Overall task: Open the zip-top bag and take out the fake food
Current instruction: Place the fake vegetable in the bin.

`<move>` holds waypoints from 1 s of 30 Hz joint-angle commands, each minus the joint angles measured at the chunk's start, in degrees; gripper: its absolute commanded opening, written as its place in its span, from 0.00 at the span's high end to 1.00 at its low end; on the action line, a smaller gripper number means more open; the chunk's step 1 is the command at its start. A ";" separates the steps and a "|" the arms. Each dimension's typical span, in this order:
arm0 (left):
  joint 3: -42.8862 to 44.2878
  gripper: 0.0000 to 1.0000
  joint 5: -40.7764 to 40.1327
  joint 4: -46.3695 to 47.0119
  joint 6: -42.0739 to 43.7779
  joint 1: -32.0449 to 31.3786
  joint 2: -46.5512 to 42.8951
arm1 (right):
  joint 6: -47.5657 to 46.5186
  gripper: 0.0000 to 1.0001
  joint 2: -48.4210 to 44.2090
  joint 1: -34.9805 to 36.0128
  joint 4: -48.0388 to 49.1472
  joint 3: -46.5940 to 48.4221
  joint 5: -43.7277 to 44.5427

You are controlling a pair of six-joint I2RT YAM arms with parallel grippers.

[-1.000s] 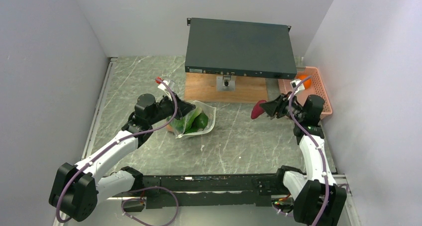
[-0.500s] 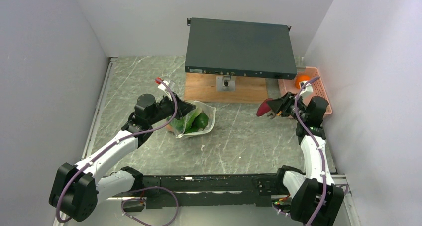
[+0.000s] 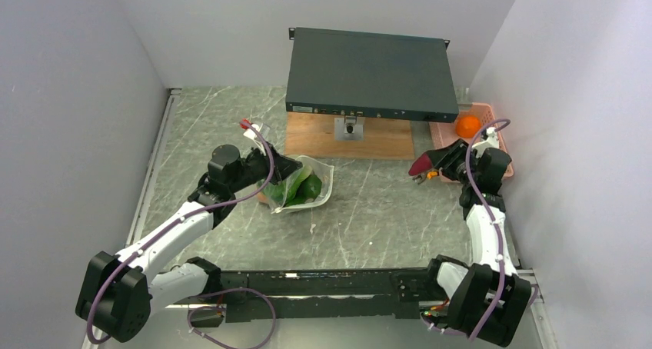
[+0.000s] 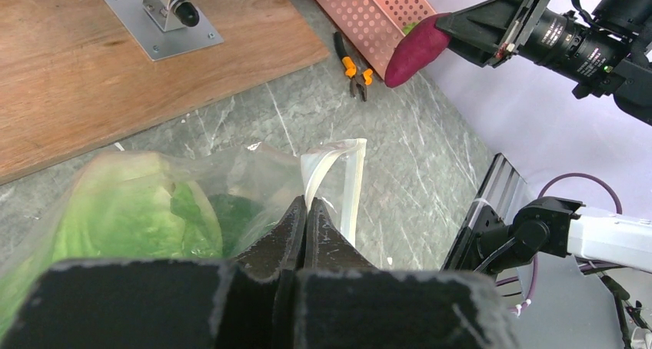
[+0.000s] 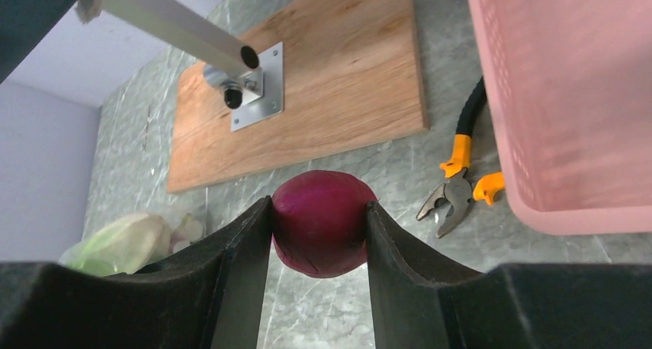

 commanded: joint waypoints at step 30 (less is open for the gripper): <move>0.31 1.00 1.64 2.11 0.51 1.11 -0.46 | 12.51 1.00 6.54 -3.98 3.69 9.68 20.31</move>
